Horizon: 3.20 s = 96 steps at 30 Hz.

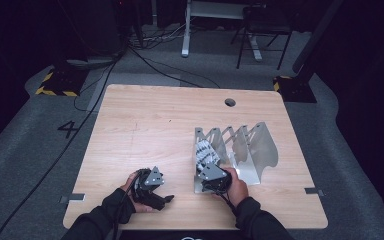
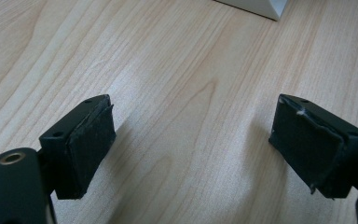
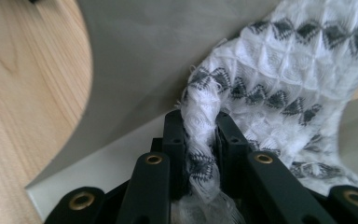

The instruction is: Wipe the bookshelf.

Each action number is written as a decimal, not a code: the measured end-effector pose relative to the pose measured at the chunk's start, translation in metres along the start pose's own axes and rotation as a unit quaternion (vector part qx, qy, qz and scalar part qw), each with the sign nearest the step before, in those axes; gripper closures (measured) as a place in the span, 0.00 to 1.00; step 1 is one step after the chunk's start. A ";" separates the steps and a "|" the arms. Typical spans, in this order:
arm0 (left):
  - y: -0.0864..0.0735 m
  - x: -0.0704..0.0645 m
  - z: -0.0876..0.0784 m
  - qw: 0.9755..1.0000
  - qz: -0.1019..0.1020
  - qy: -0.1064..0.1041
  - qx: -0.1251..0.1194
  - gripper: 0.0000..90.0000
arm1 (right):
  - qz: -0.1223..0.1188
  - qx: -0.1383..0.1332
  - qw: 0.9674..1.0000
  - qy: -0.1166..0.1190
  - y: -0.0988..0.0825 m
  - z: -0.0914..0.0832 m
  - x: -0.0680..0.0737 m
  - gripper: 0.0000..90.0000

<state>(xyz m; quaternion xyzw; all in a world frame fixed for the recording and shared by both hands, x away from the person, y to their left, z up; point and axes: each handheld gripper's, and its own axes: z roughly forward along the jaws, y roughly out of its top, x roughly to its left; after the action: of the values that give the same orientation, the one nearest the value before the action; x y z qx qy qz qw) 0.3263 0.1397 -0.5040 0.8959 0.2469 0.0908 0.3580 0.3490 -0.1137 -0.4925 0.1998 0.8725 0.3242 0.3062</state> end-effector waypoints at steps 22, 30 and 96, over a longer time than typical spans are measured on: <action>0.000 0.000 0.000 1.000 0.001 0.000 0.000 0.15 | 0.024 0.064 0.986 0.152 -0.006 -0.021 -0.011 0.84; 0.000 0.000 0.000 1.000 0.001 0.000 0.000 0.15 | -0.013 0.030 0.999 0.011 -0.003 0.004 -0.002 0.84; 0.000 0.000 0.000 1.000 0.002 0.000 0.000 0.15 | -0.020 0.076 0.981 0.178 -0.003 -0.024 -0.009 0.84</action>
<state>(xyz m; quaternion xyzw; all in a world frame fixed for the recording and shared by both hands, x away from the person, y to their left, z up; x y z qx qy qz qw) 0.3262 0.1399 -0.5039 0.8962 0.2453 0.0911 0.3582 0.3395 -0.1319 -0.4764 0.1439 0.9391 0.2806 0.1364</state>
